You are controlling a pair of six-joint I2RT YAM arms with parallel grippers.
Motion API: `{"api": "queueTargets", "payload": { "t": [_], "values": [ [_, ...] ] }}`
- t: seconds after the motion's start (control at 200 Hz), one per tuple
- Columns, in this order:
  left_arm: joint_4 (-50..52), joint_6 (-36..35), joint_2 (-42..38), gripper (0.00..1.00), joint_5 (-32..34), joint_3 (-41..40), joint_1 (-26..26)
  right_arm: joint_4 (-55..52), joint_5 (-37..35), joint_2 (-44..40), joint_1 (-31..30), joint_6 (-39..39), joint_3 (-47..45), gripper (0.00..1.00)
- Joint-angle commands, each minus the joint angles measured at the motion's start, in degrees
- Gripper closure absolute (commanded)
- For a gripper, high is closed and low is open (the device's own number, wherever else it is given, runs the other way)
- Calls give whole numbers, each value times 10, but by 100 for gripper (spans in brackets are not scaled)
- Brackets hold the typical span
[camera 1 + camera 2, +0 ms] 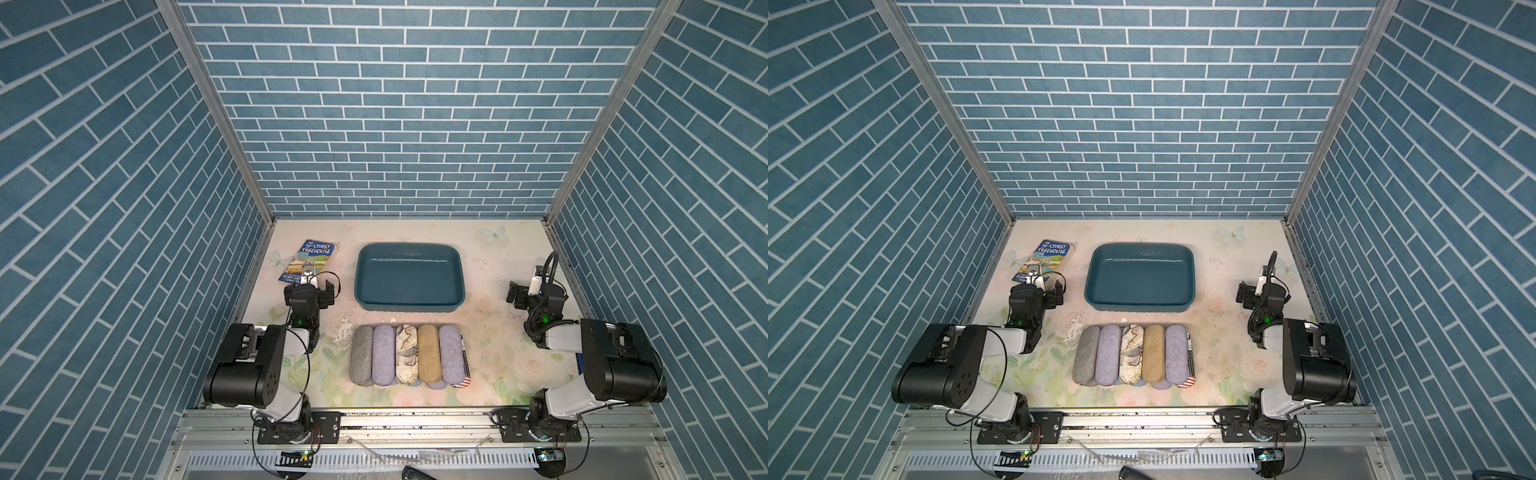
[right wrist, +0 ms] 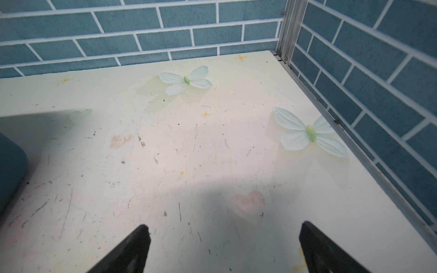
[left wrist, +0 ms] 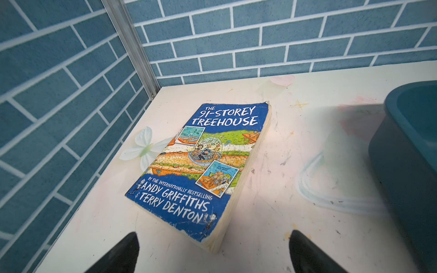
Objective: Put the glasses cases into the storage boxes
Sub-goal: Pick up the glasses case.
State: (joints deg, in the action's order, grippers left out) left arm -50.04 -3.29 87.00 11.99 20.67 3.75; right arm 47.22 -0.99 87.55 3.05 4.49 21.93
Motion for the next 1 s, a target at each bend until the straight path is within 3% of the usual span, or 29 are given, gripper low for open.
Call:
{"api": "queueTargets", "payload": {
  "t": [0.0,0.37,0.47,0.525,0.635,0.695,0.845,0.99],
  "values": [
    [-7,-2,6,0,3,9,3,16,4,7,-2,-18,8,1],
    [0,-1,6,0,-10,12,-2,15,5,6,-2,-18,10,1],
    [33,-9,-7,0,-32,25,-2,-98,-8,-34,-2,-13,56,1],
    [71,-6,-31,0,-16,39,-1,-184,-12,-60,-2,-13,92,2],
    [207,5,-93,0,52,92,9,-225,-33,-113,-6,32,111,2],
    [245,41,-127,1,87,110,19,-238,-25,-141,-10,66,116,1],
    [234,151,-216,6,33,103,29,-316,-56,-177,-70,102,151,1],
    [334,223,-259,6,15,138,53,-403,-17,-178,-132,154,178,1]
  ]
}}
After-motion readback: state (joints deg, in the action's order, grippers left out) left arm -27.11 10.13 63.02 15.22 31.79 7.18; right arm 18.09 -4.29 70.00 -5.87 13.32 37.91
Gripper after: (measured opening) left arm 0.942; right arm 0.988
